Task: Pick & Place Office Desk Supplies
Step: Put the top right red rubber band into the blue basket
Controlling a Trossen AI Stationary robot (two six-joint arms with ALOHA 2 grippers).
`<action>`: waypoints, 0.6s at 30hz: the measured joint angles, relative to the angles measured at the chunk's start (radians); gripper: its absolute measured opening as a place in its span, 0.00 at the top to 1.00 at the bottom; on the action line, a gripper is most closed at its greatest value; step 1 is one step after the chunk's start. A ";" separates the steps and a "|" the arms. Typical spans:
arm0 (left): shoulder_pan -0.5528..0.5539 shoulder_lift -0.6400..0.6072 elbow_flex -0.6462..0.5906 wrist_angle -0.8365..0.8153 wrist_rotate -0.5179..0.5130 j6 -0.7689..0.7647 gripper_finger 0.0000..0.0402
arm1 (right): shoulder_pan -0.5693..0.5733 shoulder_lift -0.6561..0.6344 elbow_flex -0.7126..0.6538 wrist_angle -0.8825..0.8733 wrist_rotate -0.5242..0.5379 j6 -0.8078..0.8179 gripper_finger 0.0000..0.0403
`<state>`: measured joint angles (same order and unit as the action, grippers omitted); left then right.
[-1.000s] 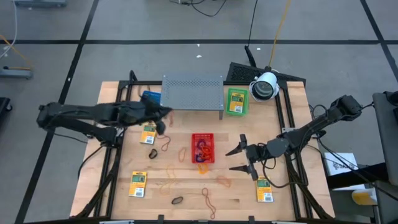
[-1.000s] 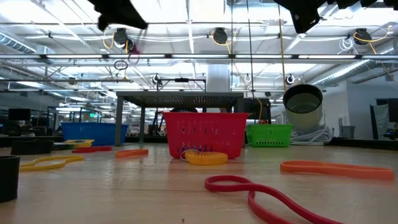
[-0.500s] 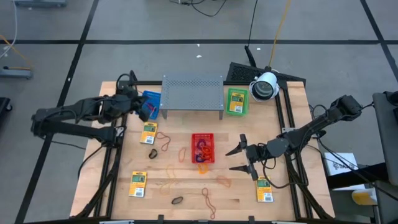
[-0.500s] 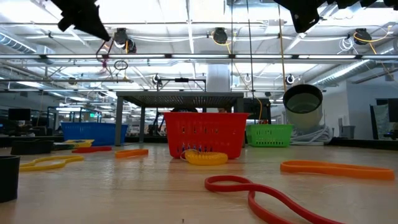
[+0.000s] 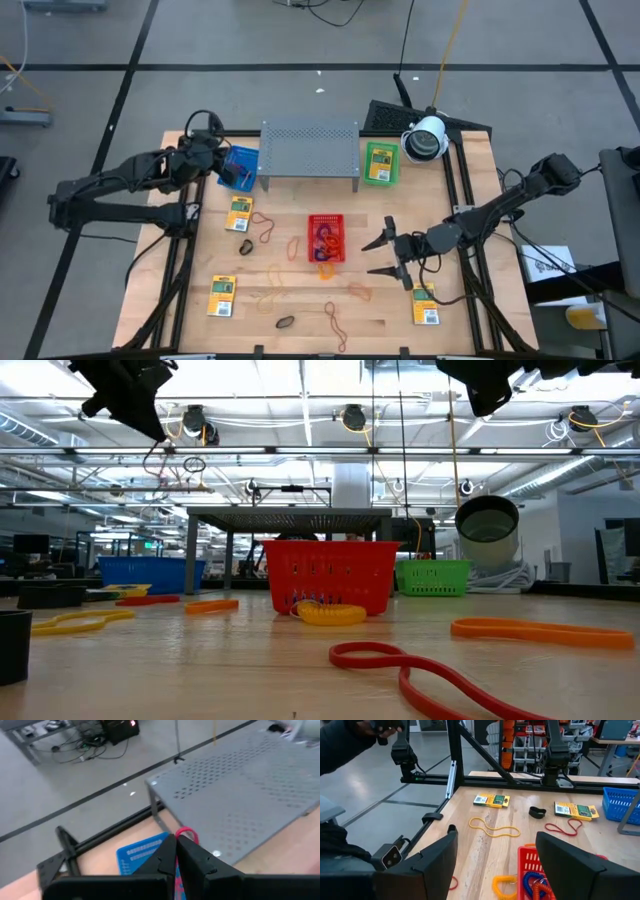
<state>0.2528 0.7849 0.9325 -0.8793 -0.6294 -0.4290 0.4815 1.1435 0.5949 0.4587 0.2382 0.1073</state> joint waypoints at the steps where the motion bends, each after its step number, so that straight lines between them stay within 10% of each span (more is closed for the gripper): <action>1: 0.010 0.000 0.000 -0.010 0.000 0.000 0.96 | -0.002 0.002 0.000 0.000 0.000 0.000 0.36; 18: 0.108 0.000 0.000 -0.083 -0.001 0.037 0.87 | -0.010 0.002 0.000 0.011 0.000 0.037 0.36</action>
<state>0.3605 0.7853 0.9325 -0.9626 -0.6302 -0.3924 0.4717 1.1450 0.5945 0.4697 0.2386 0.1448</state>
